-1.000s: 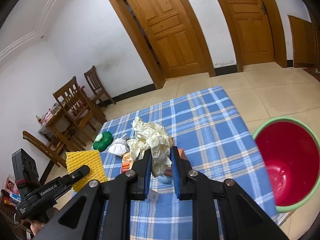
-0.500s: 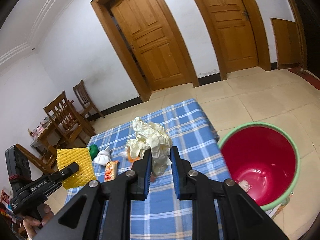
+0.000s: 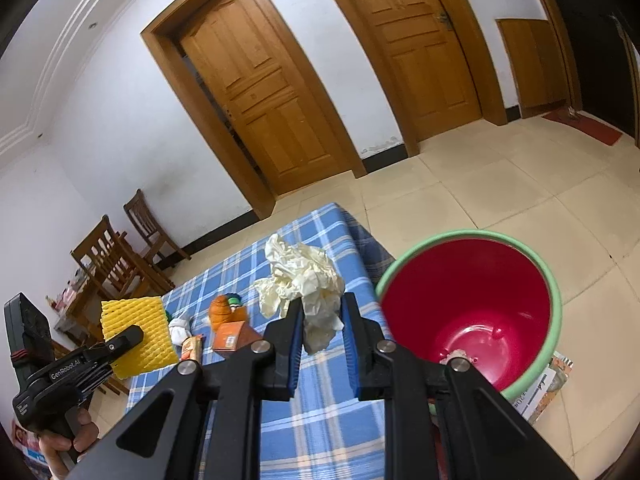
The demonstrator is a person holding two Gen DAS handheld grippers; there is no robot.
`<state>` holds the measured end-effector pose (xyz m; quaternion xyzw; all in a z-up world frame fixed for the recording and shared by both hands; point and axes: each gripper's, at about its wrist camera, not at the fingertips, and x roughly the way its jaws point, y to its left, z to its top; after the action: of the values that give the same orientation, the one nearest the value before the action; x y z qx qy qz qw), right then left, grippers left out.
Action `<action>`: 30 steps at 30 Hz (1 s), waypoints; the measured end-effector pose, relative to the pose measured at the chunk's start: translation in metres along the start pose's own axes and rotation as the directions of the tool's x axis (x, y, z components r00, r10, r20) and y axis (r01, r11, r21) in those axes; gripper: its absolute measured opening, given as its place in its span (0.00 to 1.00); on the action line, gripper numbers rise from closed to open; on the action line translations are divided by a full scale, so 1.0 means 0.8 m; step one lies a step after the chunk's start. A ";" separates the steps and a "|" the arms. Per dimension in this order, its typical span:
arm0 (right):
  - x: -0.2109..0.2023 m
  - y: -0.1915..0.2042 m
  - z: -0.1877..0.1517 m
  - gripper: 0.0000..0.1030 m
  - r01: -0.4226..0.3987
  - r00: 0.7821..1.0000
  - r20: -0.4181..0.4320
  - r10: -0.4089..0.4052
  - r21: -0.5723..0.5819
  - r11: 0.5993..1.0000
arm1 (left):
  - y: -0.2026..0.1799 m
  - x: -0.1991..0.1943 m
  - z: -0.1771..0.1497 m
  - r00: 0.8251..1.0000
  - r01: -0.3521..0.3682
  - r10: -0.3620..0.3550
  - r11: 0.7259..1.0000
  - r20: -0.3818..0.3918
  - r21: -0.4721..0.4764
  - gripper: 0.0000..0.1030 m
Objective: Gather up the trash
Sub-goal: 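Carry the net in the left gripper and the paper in the right gripper toward the red bucket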
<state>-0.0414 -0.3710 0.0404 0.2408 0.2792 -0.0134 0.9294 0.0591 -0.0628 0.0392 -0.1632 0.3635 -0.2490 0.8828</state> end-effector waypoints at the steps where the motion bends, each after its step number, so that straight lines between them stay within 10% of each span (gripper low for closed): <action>1: -0.001 -0.004 0.000 0.20 0.002 1.000 0.001 -0.002 0.007 1.000 | -0.005 0.003 0.000 1.000 0.001 -0.001 1.000 -0.005 0.007 0.10; 30: 0.011 -0.141 -0.014 0.20 0.112 0.994 -0.038 -0.106 0.235 0.966 | -0.113 0.141 -0.026 0.977 0.066 -0.030 0.984 -0.213 0.166 0.10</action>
<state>-0.0574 -0.4650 -0.0221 0.3343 0.2998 -0.0945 0.8885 0.0838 -0.2023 0.0043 -0.0679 0.4275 -0.3165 0.8441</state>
